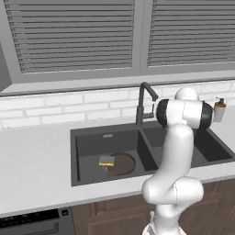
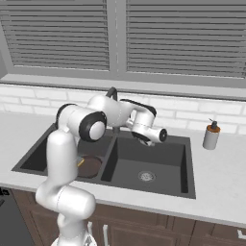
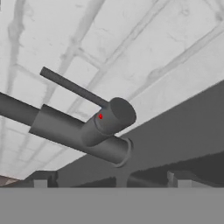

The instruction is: Pick the pan and sponge and place them into the sink. Then turn on the water.

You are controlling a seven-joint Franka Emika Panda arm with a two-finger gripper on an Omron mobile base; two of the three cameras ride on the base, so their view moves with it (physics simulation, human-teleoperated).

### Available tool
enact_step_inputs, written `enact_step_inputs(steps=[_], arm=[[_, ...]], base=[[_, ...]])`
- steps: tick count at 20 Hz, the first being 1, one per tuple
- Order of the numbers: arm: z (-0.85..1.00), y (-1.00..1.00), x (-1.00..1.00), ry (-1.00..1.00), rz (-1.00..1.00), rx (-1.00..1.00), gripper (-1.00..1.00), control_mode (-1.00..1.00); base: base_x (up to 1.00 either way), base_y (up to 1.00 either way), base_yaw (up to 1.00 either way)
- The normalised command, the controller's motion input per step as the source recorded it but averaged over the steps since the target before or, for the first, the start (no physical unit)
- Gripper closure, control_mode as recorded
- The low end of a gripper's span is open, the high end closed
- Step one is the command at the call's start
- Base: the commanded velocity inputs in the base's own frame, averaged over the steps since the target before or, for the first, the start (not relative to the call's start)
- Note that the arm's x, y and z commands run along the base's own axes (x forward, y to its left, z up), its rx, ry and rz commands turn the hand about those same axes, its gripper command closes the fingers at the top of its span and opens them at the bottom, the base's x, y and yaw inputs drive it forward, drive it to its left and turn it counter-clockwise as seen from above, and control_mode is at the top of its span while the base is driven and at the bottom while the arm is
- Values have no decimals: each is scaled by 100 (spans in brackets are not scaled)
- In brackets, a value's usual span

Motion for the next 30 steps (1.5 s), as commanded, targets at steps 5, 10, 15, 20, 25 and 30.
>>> enact_step_inputs(steps=[5, 10, 15, 20, 25, 30], arm=[[-3, 4, 36, 0, 0, 0, -100, -100], [-4, 6, 30, 0, -1, 0, -100, -100], [-8, 6, 25, 0, 0, 0, -100, -100], [-8, 5, 25, 0, 0, 0, -100, -100], [-7, 1, 26, 0, 0, 0, -100, -100], [-5, 0, 9, 0, 0, 0, 100, -100]], base=[[0, 0, 0], [0, 0, 0], [0, 0, 0], [0, 0, 0], [0, 0, 0], [0, 0, 0]])
